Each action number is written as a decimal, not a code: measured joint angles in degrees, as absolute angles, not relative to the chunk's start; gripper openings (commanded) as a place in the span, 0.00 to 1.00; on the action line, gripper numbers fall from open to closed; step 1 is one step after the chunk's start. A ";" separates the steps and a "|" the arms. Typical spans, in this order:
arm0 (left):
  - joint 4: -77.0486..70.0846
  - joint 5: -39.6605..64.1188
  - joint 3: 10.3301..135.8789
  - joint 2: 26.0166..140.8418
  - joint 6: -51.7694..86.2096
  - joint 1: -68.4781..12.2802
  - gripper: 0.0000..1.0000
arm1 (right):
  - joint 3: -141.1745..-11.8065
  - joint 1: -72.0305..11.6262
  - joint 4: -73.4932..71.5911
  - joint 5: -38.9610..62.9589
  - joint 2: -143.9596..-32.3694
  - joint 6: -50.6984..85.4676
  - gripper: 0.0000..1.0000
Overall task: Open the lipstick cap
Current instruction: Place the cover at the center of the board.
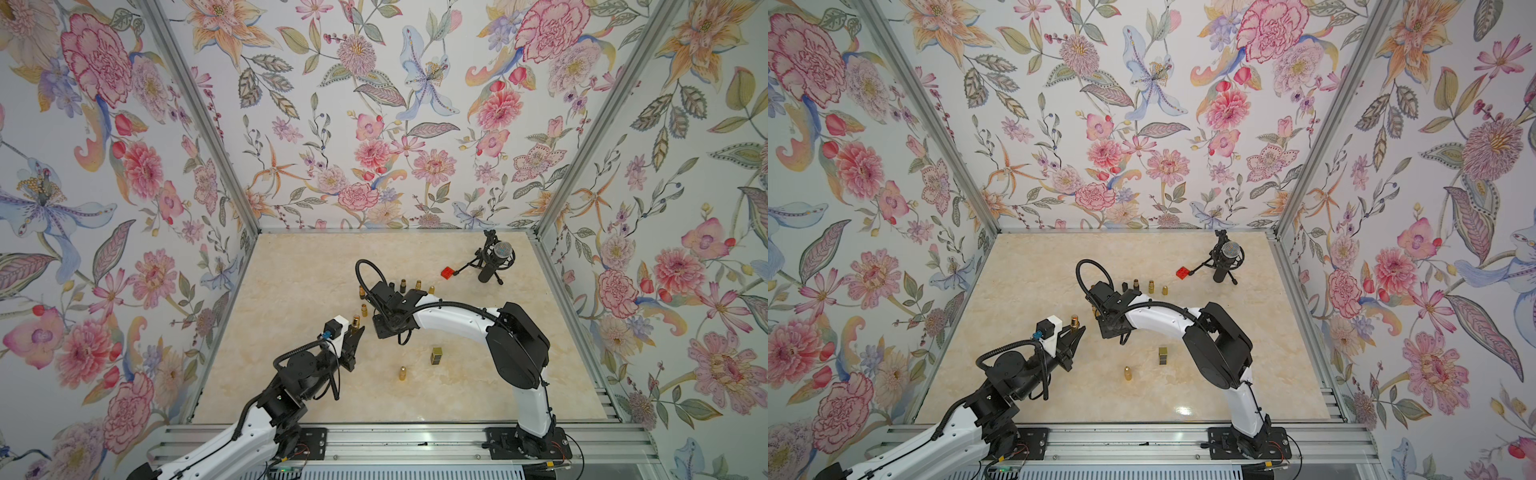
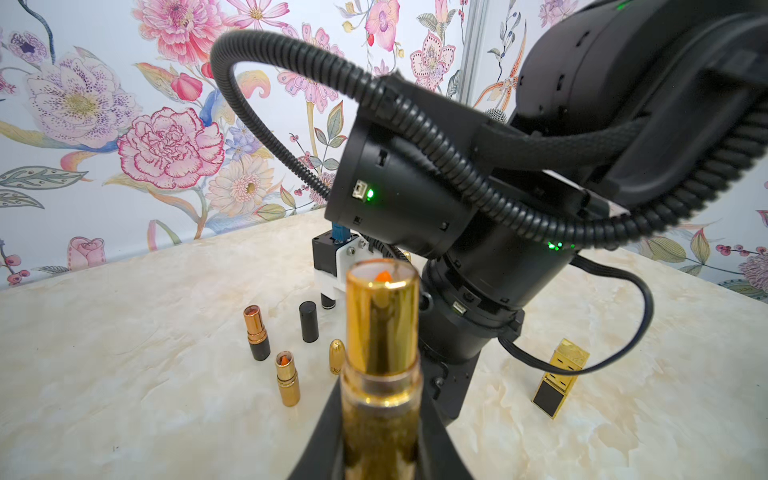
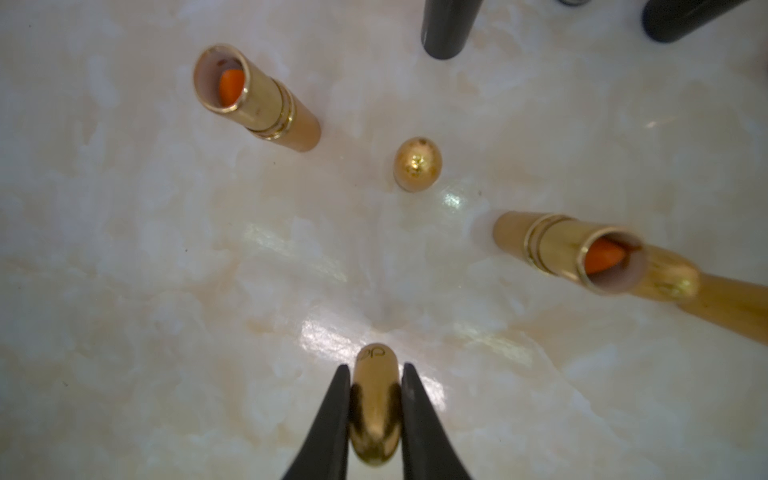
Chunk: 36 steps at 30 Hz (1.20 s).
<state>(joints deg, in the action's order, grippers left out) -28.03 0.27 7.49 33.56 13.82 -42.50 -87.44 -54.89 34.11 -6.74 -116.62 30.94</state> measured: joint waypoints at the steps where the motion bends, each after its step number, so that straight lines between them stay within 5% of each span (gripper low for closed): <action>1: -27.81 0.14 7.49 33.52 13.96 -42.44 0.08 | -87.64 -54.89 34.13 -6.92 -116.97 30.94 0.20; 12: -26.48 -0.27 7.49 33.41 13.96 -42.33 0.08 | -89.08 -54.89 33.74 -8.08 -120.11 30.89 0.22; 27: -25.63 -0.27 7.49 33.30 13.96 -41.98 0.08 | -90.02 -54.89 34.24 -7.92 -119.50 30.26 0.36; 36: -25.93 -0.21 7.68 35.86 13.93 -41.82 0.09 | -82.96 -54.50 34.83 -3.44 -101.08 30.22 0.41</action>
